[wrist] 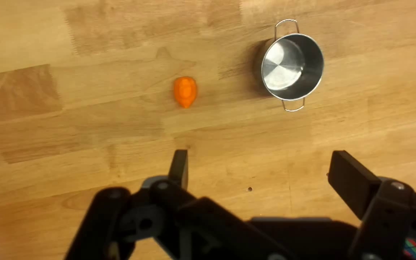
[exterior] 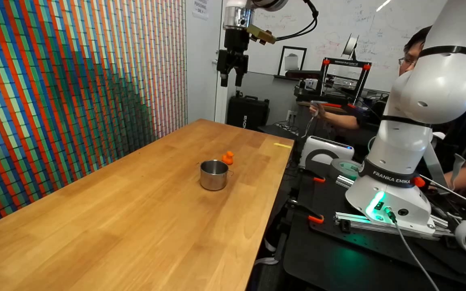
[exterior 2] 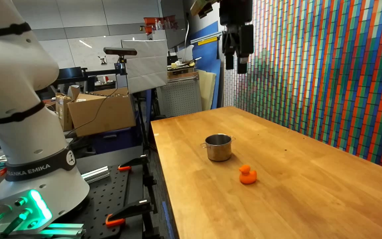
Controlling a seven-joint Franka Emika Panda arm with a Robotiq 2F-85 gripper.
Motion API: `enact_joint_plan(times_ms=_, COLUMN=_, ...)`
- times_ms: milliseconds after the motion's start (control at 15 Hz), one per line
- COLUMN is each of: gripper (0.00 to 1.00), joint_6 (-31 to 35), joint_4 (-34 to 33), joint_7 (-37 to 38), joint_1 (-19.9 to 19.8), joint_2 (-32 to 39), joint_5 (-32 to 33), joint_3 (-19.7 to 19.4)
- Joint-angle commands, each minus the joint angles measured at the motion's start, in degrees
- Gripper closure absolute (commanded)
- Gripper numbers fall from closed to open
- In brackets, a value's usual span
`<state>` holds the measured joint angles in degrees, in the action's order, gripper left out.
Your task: Put the orange rubber duck in the pot
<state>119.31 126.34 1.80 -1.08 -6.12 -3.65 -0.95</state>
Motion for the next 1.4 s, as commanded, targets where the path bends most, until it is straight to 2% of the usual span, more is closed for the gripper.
enact_joint_plan(times_ms=0, gripper=0.0, joint_6=2.6, joint_4=-2.1, joint_7=-2.3, joint_1=-0.9, joint_2=6.3, joint_5=1.9, joint_3=-1.0)
enact_joint_plan(times_ms=267, gripper=0.0, joint_6=7.6, joint_4=-0.6, joint_7=-2.1, joint_1=-1.5, joint_2=11.4, joint_5=5.0, joint_3=-1.6)
enact_joint_plan(times_ms=733, gripper=0.0, joint_6=21.4, joint_4=3.1, joint_7=-0.7, joint_1=-1.2, joint_2=19.5, joint_5=8.8, joint_3=-2.1)
enact_joint_plan(times_ms=1200, gripper=0.0, joint_6=33.6, joint_4=4.4, joint_7=2.3, joint_1=0.3, joint_2=29.2, joint_5=14.2, joint_3=-4.5)
enact_joint_plan(times_ms=1333, gripper=0.0, joint_6=36.8, joint_4=4.6, joint_7=3.0, joint_1=0.6, joint_2=31.5, joint_5=13.3, joint_3=-4.3)
